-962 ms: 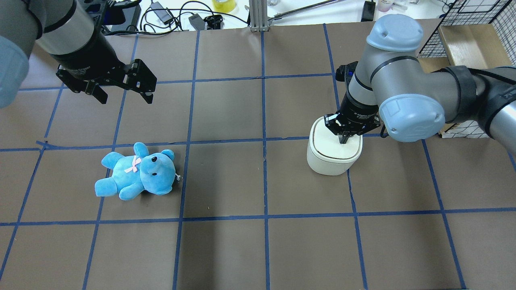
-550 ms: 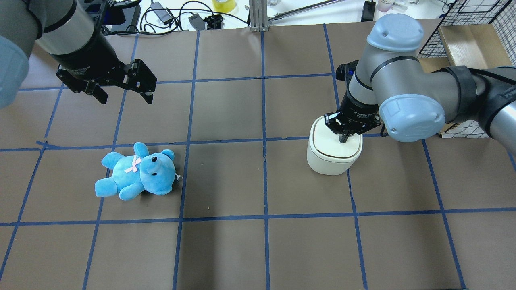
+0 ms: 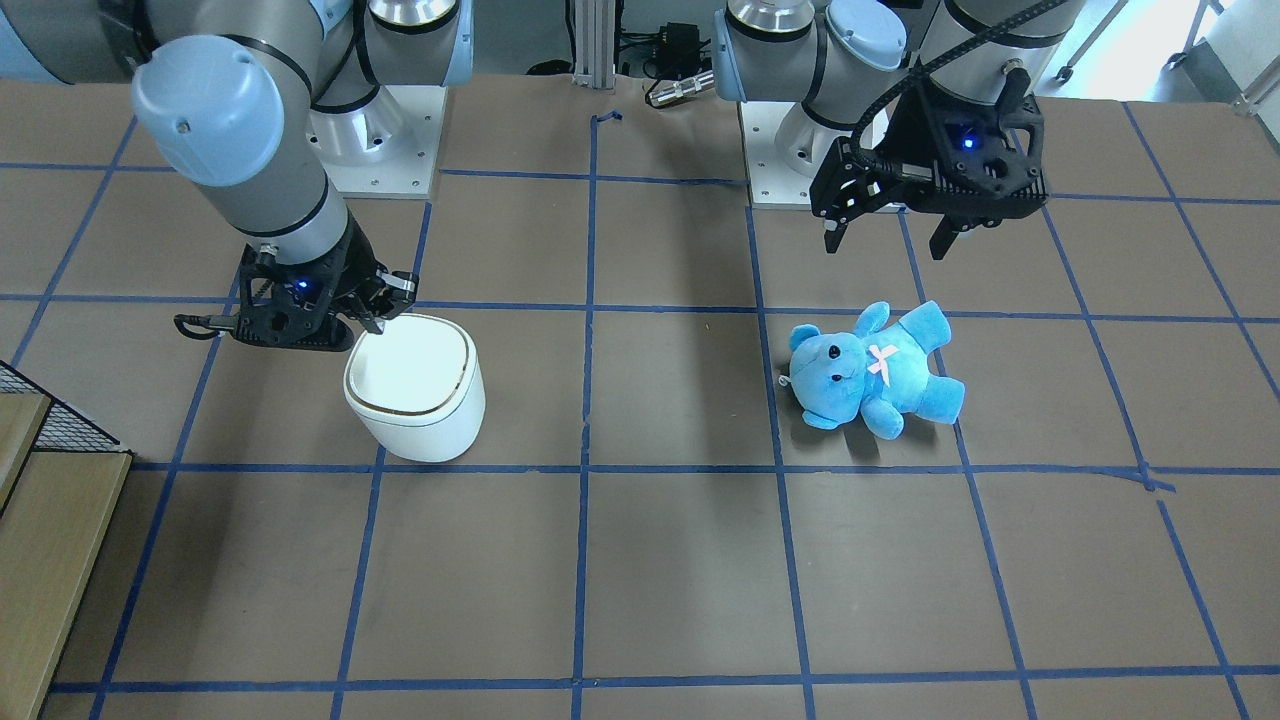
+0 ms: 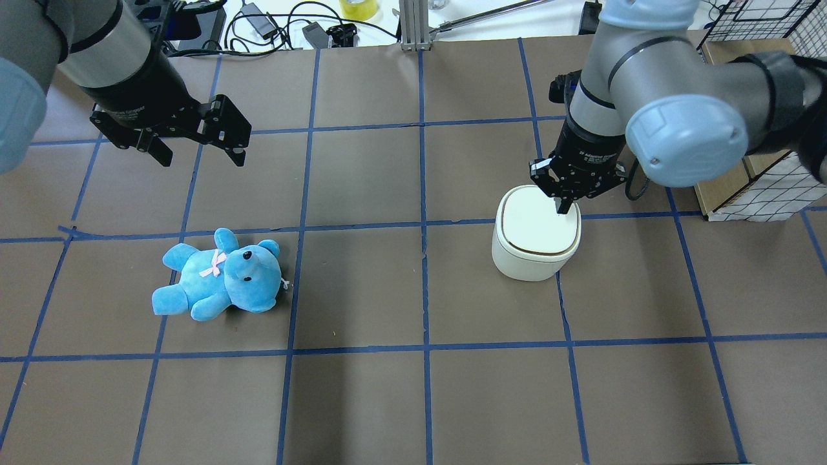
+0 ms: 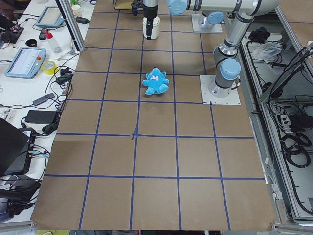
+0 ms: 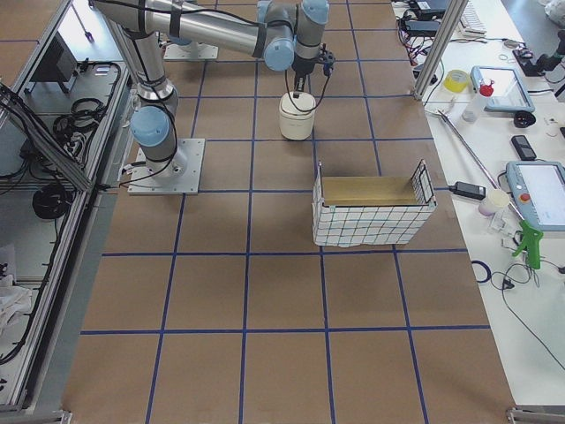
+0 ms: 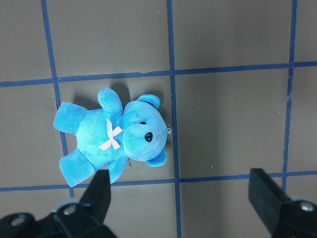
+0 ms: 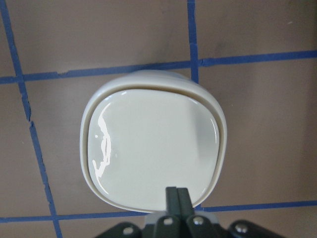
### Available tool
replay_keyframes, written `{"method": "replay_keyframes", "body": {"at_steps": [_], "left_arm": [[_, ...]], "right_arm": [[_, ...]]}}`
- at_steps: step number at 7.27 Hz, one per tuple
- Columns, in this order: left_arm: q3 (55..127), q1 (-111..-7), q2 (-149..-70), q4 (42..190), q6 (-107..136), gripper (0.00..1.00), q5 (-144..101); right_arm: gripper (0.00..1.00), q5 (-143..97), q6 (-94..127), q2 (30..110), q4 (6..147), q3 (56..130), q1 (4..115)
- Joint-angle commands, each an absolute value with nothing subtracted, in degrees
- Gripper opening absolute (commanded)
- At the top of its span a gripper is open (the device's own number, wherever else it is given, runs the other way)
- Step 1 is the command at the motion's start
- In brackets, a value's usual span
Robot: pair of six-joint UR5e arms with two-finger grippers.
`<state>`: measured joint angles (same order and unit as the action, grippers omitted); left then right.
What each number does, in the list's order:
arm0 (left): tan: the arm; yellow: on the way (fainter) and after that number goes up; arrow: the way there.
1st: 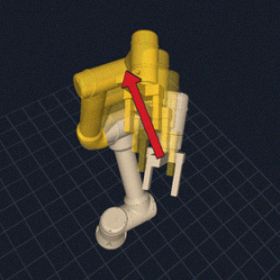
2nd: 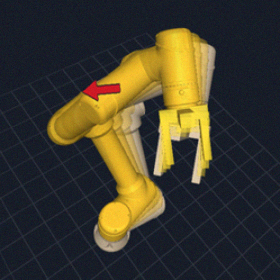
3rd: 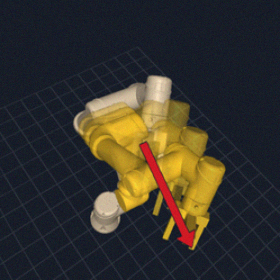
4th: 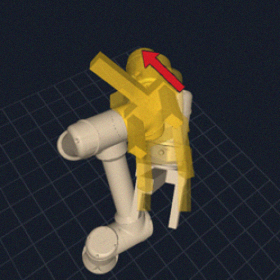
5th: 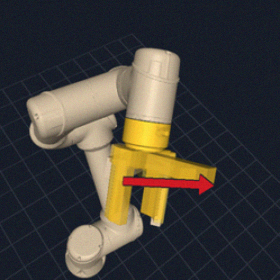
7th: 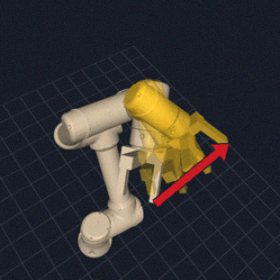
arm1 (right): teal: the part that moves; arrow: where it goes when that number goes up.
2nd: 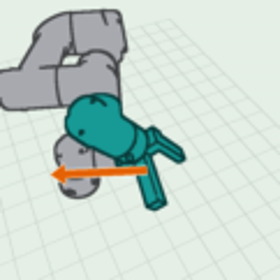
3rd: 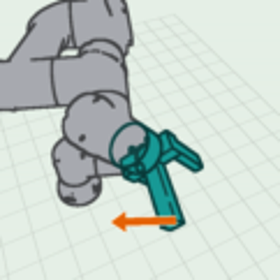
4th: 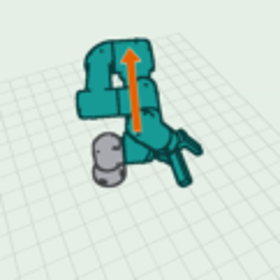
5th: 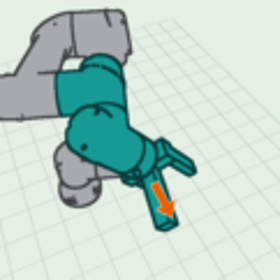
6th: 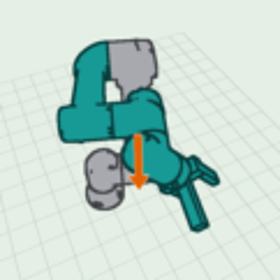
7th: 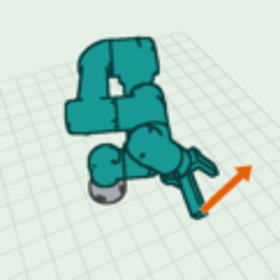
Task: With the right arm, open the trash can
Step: 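Lift the right gripper away as the lid pops open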
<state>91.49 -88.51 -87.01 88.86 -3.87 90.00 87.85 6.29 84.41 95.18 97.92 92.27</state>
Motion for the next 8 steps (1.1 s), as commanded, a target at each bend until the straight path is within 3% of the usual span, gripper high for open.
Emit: {"method": "replay_keyframes", "body": {"at_steps": [1,5,6,7,8], "left_arm": [[91.49,-88.51,-87.01,88.86,-3.87,1.00,90.00],[91.49,-88.51,-87.01,88.86,-3.87,1.00,90.00],[91.49,-88.51,-87.01,88.86,-3.87,1.00,90.00],[91.49,-88.51,-87.01,88.86,-3.87,1.00,90.00],[91.49,-88.51,-87.01,88.86,-3.87,1.00,90.00]], "right_arm": [[0.00,88.07,6.42,84.73,86.32,91.68,92.29],[0.04,88.42,6.42,85.78,80.00,86.77,92.11],[0.26,88.77,6.33,85.78,79.37,85.97,92.02],[0.59,88.77,5.89,85.87,79.28,85.61,92.02],[0.98,88.86,5.45,85.87,79.36,84.56,91.93]]}}
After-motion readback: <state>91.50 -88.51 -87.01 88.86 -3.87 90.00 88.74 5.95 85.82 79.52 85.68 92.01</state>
